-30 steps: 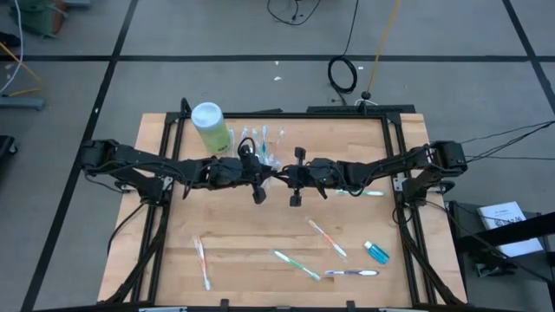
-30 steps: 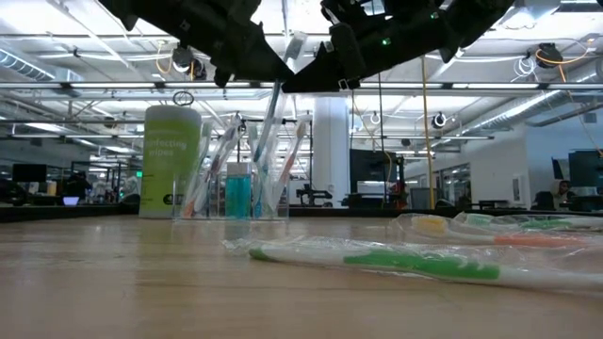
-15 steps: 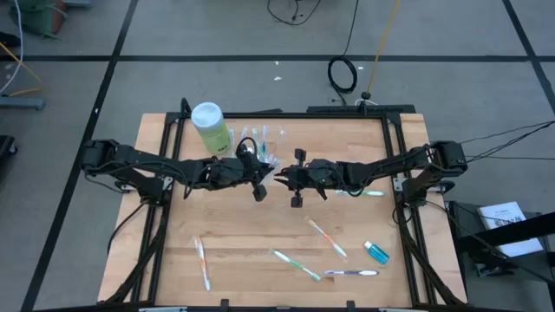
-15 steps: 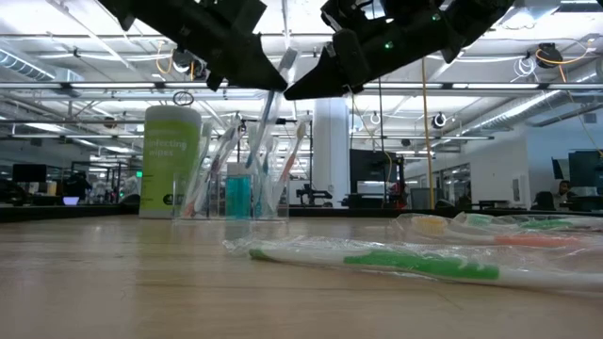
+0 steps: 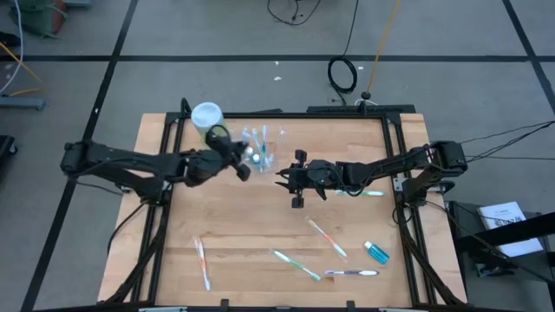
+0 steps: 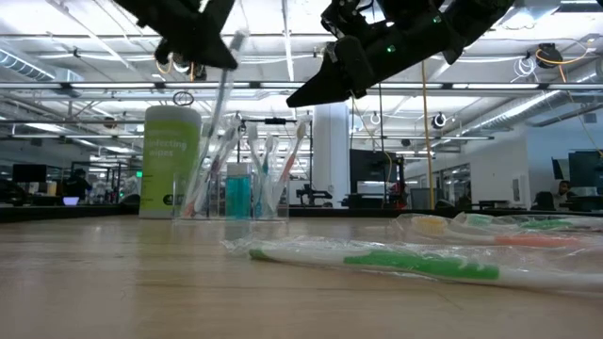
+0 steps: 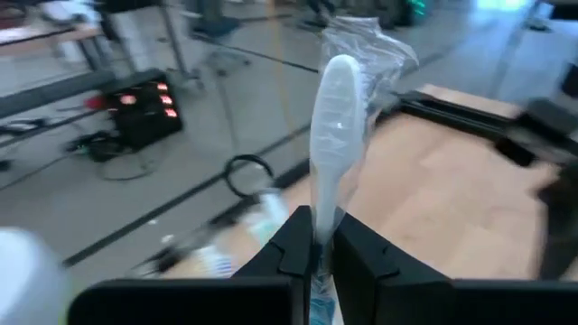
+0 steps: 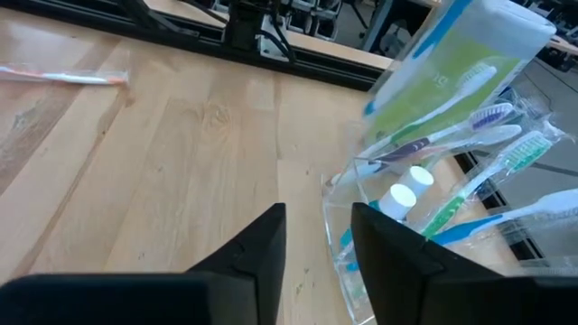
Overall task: Pick & Place toothbrushing station
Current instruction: Put the blue toothbrush into the transparent organizer
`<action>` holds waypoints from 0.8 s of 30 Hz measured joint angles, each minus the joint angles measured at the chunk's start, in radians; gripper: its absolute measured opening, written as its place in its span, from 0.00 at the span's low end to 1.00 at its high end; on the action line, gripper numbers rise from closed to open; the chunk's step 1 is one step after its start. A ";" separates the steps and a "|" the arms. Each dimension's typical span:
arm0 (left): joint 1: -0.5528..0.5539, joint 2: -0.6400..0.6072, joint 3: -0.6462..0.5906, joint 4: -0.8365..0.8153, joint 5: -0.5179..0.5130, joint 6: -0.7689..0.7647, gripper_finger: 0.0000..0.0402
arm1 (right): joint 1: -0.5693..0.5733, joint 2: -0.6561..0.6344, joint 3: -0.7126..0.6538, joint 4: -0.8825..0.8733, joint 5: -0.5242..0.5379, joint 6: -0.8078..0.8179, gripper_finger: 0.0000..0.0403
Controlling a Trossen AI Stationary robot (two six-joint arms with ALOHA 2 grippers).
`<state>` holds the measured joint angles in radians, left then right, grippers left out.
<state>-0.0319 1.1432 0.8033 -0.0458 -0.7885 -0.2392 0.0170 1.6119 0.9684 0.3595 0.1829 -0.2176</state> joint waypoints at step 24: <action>0.228 -0.081 -0.486 0.467 0.168 -0.161 0.15 | -0.004 0.000 0.000 -0.022 -0.006 0.123 0.31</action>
<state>0.1964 1.0625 0.3168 0.4210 -0.6209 -0.4006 0.0128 1.6119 0.9684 0.3377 0.1769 -0.0950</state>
